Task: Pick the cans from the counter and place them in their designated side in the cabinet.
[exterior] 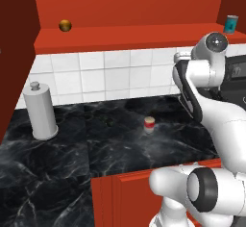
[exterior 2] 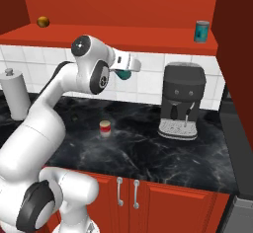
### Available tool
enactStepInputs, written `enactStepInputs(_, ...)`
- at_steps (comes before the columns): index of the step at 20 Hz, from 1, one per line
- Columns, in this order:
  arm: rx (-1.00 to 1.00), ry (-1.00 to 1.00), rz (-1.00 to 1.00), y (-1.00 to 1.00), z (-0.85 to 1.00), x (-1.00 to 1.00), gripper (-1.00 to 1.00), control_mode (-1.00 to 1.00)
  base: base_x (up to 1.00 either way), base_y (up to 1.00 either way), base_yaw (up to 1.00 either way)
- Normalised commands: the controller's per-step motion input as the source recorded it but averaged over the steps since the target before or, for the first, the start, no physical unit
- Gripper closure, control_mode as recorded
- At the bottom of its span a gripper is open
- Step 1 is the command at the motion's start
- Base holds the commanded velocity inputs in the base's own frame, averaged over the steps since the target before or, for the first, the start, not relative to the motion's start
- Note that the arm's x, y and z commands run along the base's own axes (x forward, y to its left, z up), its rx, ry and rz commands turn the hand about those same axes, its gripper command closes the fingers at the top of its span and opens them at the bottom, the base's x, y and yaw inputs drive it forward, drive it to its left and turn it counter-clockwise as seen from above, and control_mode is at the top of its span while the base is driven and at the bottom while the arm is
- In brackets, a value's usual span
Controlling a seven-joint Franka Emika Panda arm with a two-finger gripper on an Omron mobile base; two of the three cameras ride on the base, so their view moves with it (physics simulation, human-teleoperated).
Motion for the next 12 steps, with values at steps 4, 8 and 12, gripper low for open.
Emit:
enactStepInputs(4,0.0,-0.03,-0.03,-0.08,0.29,0.0,1.0,-1.0,0.0,0.0,0.0)
enactStepInputs(8,0.0,-0.07,-0.02,-0.1,0.28,0.0,1.0,-1.0,0.0,0.0,0.0)
enactStepInputs(12,0.0,-0.08,-0.02,-0.08,0.24,0.0,1.0,-1.0,0.0,0.0,0.0)
